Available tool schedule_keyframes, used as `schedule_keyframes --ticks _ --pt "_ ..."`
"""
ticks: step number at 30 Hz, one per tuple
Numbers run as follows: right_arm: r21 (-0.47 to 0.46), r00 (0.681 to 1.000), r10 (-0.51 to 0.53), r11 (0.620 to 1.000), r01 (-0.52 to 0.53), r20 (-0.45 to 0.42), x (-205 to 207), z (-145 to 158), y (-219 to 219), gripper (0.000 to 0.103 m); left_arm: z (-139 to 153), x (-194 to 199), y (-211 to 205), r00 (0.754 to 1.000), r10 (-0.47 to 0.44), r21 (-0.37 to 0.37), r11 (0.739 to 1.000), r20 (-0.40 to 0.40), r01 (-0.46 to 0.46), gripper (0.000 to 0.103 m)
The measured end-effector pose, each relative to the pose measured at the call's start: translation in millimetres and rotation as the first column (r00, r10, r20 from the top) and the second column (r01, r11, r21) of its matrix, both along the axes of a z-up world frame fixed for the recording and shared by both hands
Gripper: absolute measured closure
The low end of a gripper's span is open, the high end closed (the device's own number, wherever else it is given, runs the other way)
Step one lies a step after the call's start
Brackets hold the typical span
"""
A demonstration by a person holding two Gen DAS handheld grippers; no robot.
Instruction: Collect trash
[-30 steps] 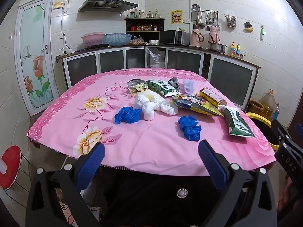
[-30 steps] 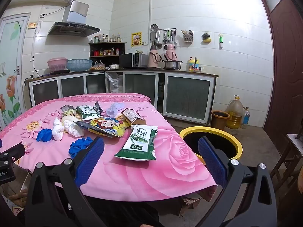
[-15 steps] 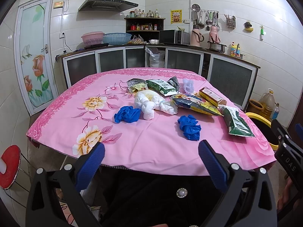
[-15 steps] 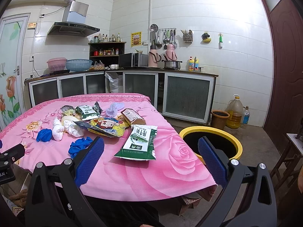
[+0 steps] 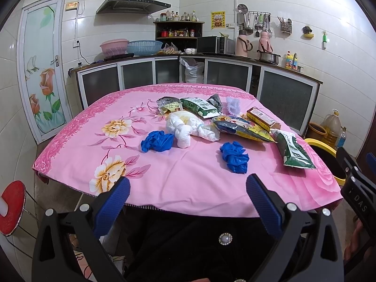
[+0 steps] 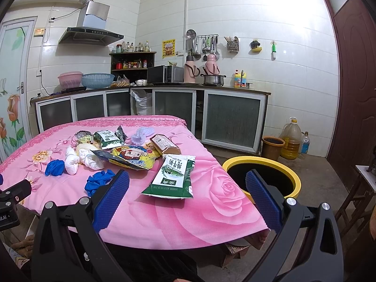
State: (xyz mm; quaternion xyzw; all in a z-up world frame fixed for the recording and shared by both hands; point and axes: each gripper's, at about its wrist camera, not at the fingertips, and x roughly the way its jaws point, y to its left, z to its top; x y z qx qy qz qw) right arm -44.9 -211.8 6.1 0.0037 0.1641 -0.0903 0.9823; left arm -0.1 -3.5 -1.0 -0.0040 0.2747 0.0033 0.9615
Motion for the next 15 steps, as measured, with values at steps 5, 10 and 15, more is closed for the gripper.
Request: schedule_keyframes --ticks 5,10,15 --pt "0.001 1.0 0.0 1.0 0.0 0.0 -0.1 -0.5 0.2 0.007 -1.8 0.0 -1.2 1.0 -0.002 -0.002 1.0 -0.002 0.002 0.008" --pt "0.001 1.0 0.0 1.0 0.0 -0.001 0.3 -0.7 0.1 0.007 -1.7 0.3 -1.5 1.0 -0.001 -0.001 1.0 -0.003 0.001 0.008" --pt "0.002 1.0 0.0 1.0 0.0 -0.001 0.2 -1.0 0.2 0.007 -5.6 -0.1 -2.1 1.0 -0.004 0.0 1.0 -0.006 0.004 0.008"
